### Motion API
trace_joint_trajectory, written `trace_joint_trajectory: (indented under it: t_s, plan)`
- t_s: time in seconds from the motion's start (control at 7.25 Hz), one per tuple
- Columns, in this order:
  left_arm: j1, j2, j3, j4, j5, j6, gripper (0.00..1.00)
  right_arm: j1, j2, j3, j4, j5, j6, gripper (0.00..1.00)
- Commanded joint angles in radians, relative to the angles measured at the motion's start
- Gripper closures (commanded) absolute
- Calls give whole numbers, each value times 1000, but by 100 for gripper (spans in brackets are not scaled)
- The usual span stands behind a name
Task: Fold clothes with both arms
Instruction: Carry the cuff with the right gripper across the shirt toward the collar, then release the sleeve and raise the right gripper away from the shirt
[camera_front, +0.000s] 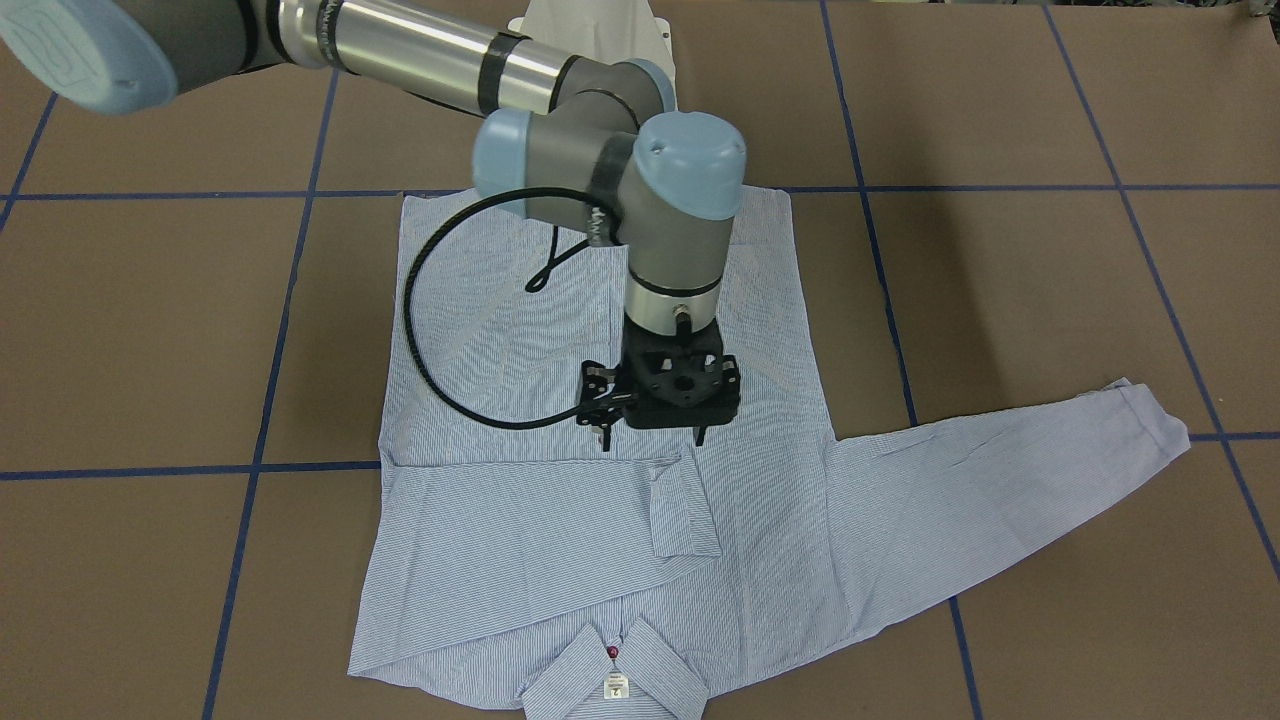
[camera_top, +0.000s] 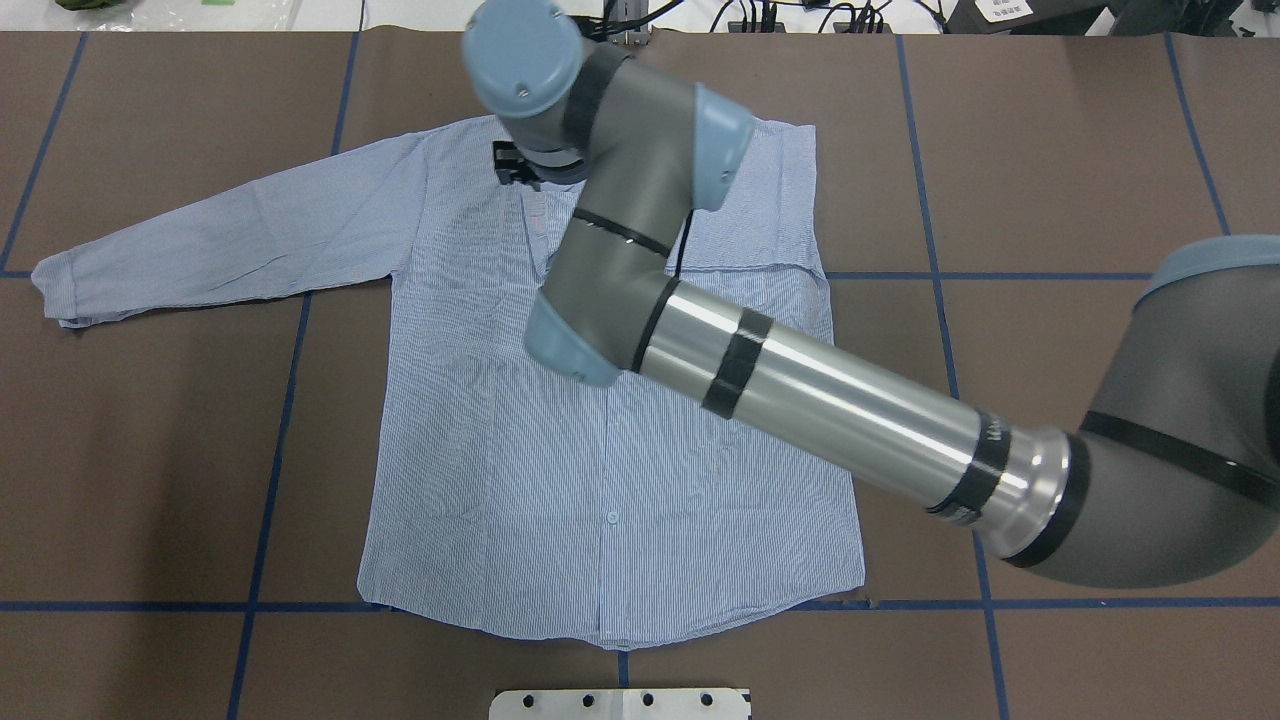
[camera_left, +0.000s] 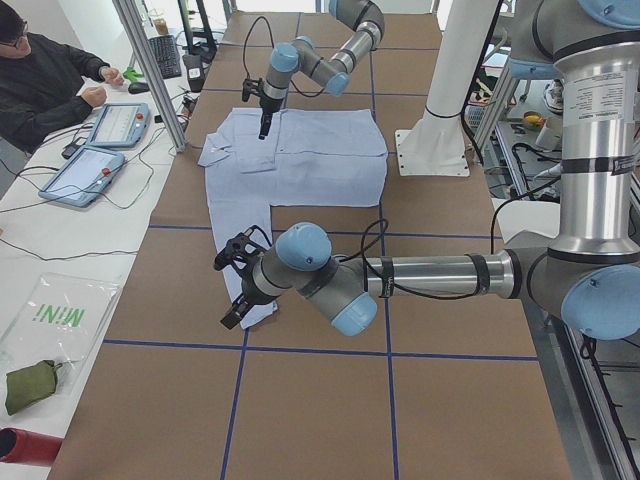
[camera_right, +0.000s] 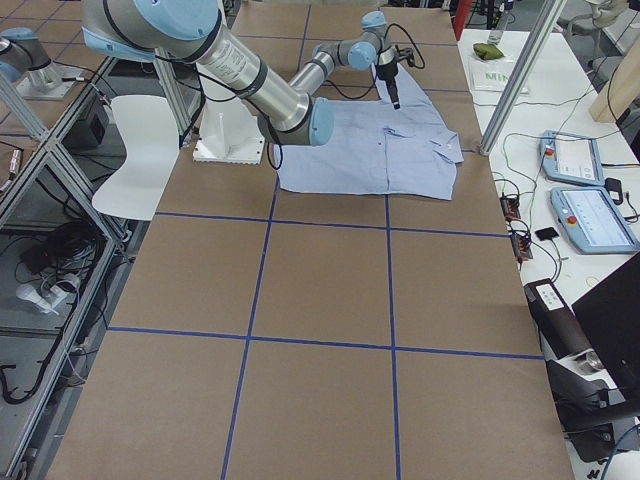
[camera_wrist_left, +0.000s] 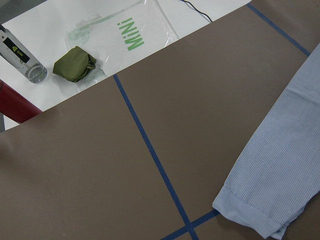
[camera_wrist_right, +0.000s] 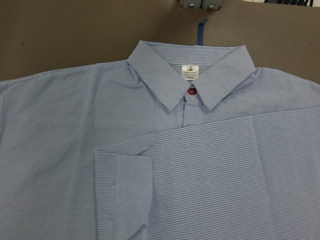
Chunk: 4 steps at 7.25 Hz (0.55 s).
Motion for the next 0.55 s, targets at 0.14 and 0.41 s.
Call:
trace_joint_trajectory:
  t_s: [0.14, 0.41]
  plan:
    - [103, -15, 148, -200, 8, -230, 0, 183, -333, 398, -62, 211, -251, 0]
    - [209, -17, 282, -446, 106, -427, 0, 323, -556, 563, -54, 362, -469, 0]
